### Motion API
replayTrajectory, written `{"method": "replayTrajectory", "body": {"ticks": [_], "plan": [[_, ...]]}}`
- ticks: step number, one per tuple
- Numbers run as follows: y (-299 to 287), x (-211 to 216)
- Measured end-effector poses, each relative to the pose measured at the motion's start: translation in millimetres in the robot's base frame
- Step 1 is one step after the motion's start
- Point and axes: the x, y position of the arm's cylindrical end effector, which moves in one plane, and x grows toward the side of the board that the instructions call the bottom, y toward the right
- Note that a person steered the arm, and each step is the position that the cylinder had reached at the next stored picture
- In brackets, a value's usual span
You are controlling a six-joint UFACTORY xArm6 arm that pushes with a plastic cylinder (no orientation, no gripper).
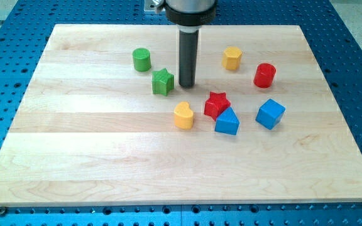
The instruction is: Bring the red circle above the red star
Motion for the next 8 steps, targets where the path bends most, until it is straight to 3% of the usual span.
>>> {"method": "replayTrajectory", "body": {"ticks": [2, 6, 8], "plan": [[-28, 36], [205, 43], [224, -16]]}}
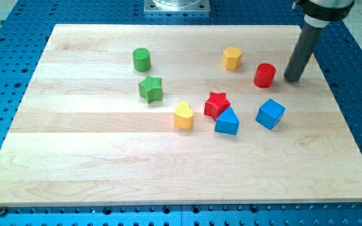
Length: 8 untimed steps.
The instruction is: Bring the red circle above the red star
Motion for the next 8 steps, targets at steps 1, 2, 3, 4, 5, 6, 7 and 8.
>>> {"method": "replayTrajectory", "body": {"ticks": [1, 2, 3, 4, 5, 6, 7, 8], "plan": [[-17, -1], [-43, 14], [-66, 45], [-78, 54], [-74, 54], [-79, 51], [-83, 45], [-99, 44]]}}
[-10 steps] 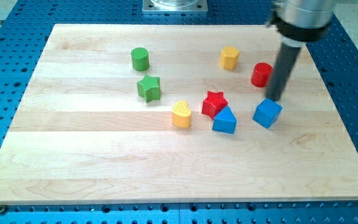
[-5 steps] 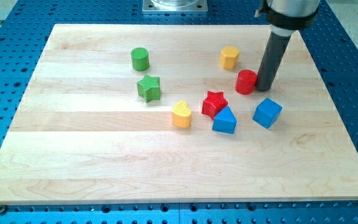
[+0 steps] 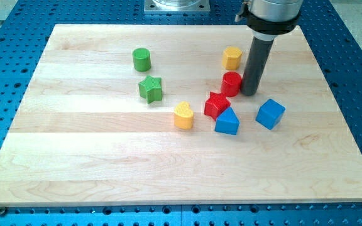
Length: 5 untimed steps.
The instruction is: Bring the red circle above the red star
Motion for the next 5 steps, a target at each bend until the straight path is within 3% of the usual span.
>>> {"method": "replayTrajectory", "body": {"ticks": [2, 5], "plan": [[-13, 1], [-6, 37]]}}
